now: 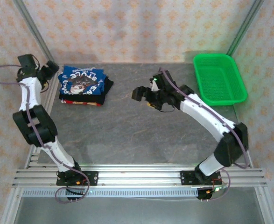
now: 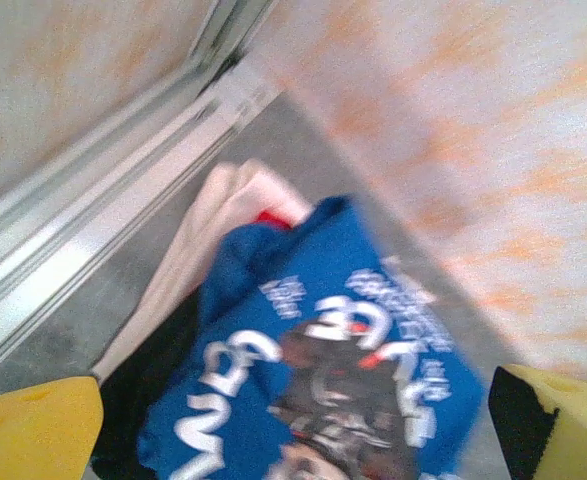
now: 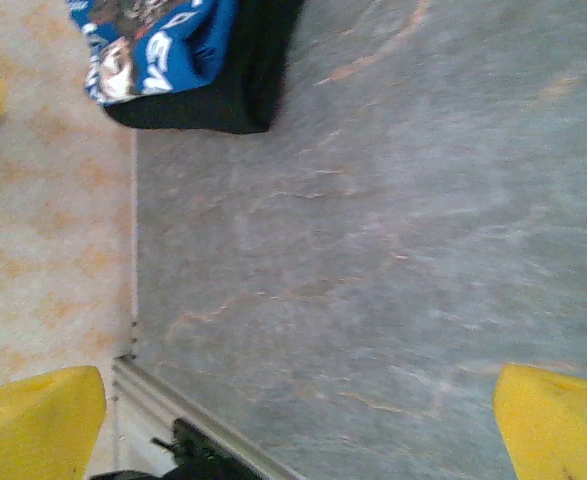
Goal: Fold and stack the t-shirts
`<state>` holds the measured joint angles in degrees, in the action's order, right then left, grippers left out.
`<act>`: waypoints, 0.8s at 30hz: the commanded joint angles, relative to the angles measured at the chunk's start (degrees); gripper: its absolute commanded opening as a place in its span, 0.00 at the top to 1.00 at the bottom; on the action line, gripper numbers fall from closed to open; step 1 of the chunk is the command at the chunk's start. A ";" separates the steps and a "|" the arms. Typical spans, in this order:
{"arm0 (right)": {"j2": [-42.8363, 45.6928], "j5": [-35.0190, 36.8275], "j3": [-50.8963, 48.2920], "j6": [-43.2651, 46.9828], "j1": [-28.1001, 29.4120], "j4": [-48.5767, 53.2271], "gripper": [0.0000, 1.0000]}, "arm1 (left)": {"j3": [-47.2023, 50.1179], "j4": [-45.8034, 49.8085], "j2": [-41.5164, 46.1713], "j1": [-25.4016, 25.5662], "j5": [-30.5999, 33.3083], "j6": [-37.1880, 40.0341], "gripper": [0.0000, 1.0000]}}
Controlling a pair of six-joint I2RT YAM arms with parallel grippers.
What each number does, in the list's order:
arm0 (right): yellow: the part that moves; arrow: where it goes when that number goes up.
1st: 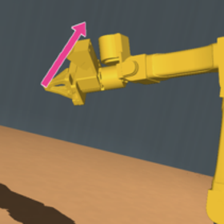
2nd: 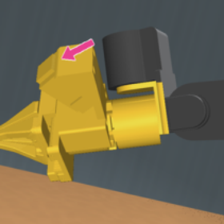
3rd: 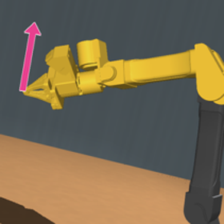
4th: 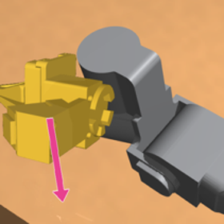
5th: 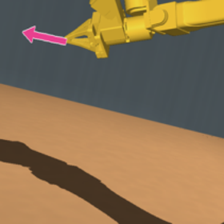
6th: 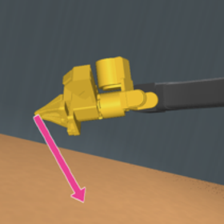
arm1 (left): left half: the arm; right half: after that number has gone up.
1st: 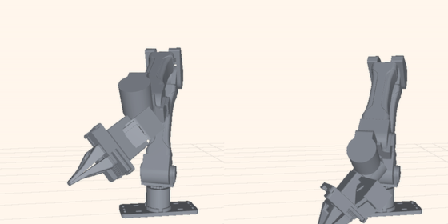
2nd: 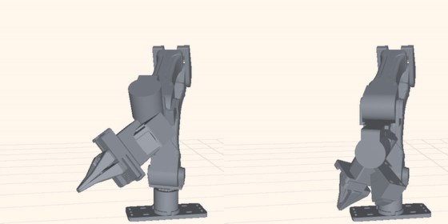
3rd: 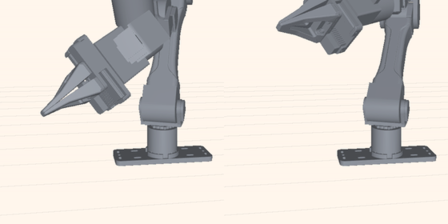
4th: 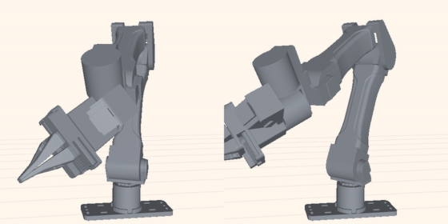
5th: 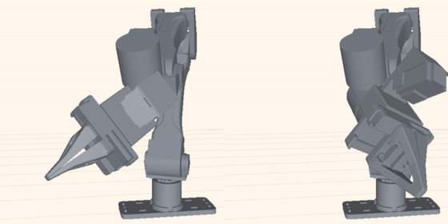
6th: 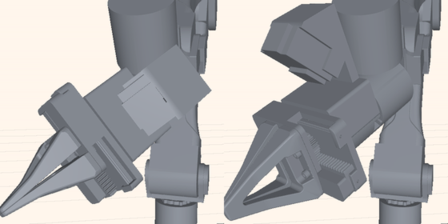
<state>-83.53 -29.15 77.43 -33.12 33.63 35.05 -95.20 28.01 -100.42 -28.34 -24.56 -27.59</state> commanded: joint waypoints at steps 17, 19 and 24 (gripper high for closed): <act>37.21 45.73 -52.69 22.33 -29.93 -27.05 0.01 | 73.10 -42.44 48.41 28.86 36.53 17.24 0.00; 35.41 47.05 -56.96 25.37 -29.94 -37.41 0.01 | 73.81 -43.88 46.26 28.90 37.43 18.99 0.00; 26.34 48.50 -63.62 26.06 -30.20 -62.49 0.01 | 75.48 -55.05 37.02 28.94 37.15 18.48 0.00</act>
<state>-53.95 14.85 15.90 -10.37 3.68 -6.13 -21.15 -15.35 -59.33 0.38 8.75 -11.79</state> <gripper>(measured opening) 0.994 0.999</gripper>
